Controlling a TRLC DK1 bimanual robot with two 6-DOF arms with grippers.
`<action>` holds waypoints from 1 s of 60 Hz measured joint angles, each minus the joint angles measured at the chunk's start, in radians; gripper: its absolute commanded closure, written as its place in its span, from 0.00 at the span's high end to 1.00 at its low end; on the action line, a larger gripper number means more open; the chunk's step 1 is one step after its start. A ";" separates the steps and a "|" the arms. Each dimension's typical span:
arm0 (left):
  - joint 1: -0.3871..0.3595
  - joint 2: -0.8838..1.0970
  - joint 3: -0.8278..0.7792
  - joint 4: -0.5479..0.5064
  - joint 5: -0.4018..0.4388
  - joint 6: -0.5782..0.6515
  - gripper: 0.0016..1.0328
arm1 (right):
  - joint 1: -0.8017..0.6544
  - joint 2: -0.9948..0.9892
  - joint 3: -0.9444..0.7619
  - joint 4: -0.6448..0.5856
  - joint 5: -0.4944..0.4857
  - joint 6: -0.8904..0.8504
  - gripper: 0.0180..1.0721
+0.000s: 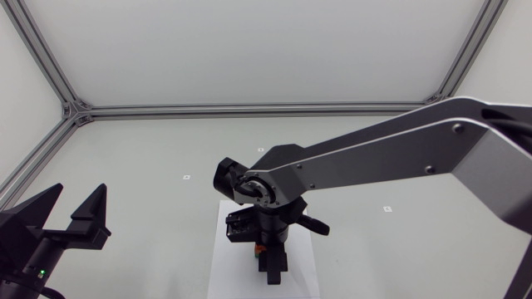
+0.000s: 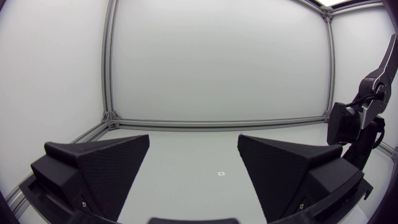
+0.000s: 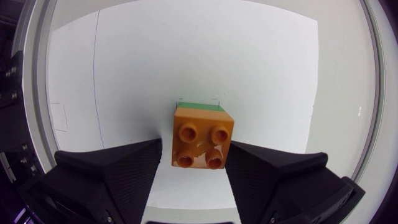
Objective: Pick up the orange 2x2 brick with the right arm and stack it on top of the green 2x2 brick in the center
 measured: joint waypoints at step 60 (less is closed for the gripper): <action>0.000 0.000 0.000 0.000 0.000 0.000 0.96 | -0.240 -0.624 -0.209 -0.008 -0.127 0.094 0.95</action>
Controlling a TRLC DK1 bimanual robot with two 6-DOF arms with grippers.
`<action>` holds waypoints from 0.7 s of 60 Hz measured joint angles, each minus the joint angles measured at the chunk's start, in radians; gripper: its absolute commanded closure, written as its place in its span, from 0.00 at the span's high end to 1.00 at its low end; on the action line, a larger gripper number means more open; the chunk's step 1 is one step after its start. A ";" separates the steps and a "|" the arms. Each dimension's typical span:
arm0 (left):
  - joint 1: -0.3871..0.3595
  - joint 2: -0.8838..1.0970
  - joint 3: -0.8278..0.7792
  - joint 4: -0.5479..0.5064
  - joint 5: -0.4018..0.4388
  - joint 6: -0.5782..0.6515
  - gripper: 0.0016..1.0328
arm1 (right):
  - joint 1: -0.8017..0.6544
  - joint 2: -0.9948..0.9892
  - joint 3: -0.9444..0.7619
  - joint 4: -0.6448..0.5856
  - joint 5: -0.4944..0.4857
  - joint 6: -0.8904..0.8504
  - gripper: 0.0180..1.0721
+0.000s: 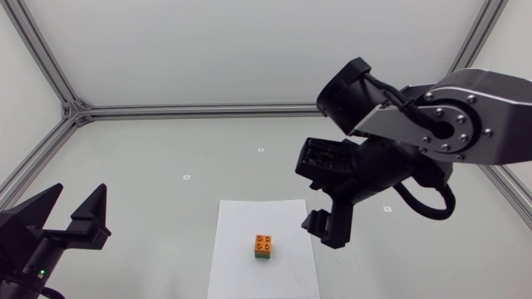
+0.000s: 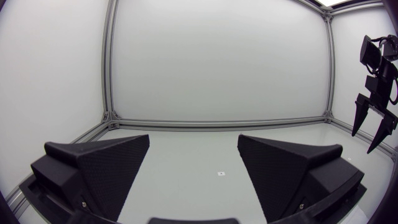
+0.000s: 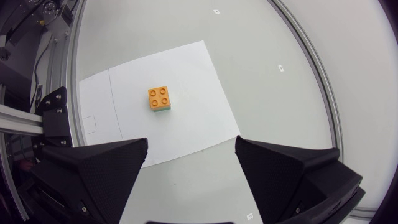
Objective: Pick up the orange 2x2 brick with the right arm and stack it on top of the green 2x2 brick in the center
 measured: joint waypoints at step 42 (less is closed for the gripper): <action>0.000 0.000 0.000 0.000 0.000 0.000 0.96 | -0.479 -0.548 -0.378 0.210 -0.046 0.113 0.95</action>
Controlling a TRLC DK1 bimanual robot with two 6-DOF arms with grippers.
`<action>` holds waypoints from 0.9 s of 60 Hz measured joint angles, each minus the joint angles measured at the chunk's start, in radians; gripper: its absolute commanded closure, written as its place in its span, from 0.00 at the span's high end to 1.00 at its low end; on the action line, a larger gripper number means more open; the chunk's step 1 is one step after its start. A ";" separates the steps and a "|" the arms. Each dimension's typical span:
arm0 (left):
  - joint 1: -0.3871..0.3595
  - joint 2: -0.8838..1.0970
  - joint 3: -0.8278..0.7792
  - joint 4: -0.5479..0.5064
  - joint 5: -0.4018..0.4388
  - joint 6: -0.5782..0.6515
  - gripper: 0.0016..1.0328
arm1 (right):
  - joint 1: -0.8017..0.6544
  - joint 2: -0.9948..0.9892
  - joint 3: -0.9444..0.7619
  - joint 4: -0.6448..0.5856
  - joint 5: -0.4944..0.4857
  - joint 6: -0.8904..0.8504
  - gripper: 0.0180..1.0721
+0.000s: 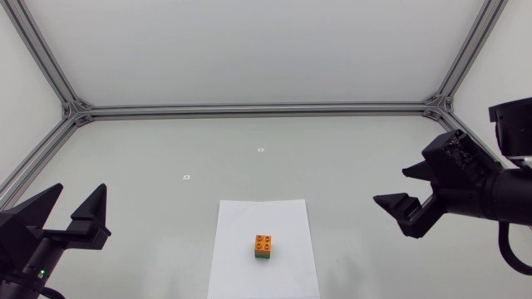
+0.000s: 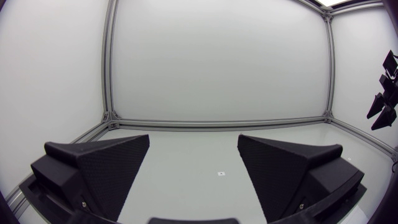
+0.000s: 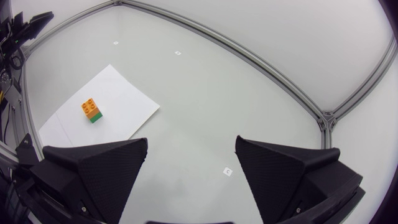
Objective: Pick up the orange 2x2 brick with the right arm and stack it on top of the green 2x2 brick in the center
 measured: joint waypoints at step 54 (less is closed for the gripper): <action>0.000 0.000 0.000 0.000 0.000 0.000 0.96 | -0.202 -0.531 -0.433 0.422 0.090 0.206 0.95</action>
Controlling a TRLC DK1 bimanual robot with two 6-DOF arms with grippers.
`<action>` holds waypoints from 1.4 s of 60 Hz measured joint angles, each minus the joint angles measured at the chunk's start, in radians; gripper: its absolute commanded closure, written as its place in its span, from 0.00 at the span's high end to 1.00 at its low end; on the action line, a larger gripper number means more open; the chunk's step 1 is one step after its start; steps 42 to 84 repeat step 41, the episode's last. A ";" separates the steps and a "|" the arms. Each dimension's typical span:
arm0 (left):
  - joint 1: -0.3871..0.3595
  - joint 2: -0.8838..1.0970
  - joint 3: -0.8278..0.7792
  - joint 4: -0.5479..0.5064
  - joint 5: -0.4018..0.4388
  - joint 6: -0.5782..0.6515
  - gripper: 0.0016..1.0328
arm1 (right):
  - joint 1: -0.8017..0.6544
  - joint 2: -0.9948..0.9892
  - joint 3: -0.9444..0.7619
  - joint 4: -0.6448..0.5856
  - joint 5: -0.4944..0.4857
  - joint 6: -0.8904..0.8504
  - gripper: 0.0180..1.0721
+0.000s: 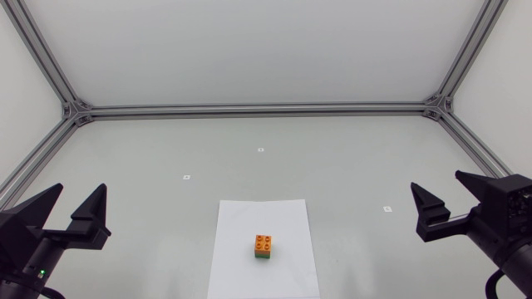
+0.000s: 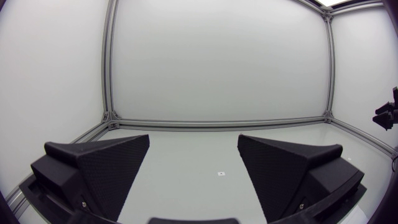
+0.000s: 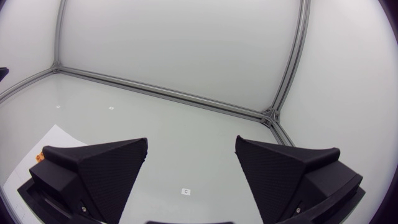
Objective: Pick up the orange 2x2 brick with the right arm and stack it on top of the green 2x2 brick in the center
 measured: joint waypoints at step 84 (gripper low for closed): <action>0.000 0.000 0.000 0.000 0.000 0.000 0.96 | 0.002 -0.256 -0.190 0.154 0.051 0.193 0.95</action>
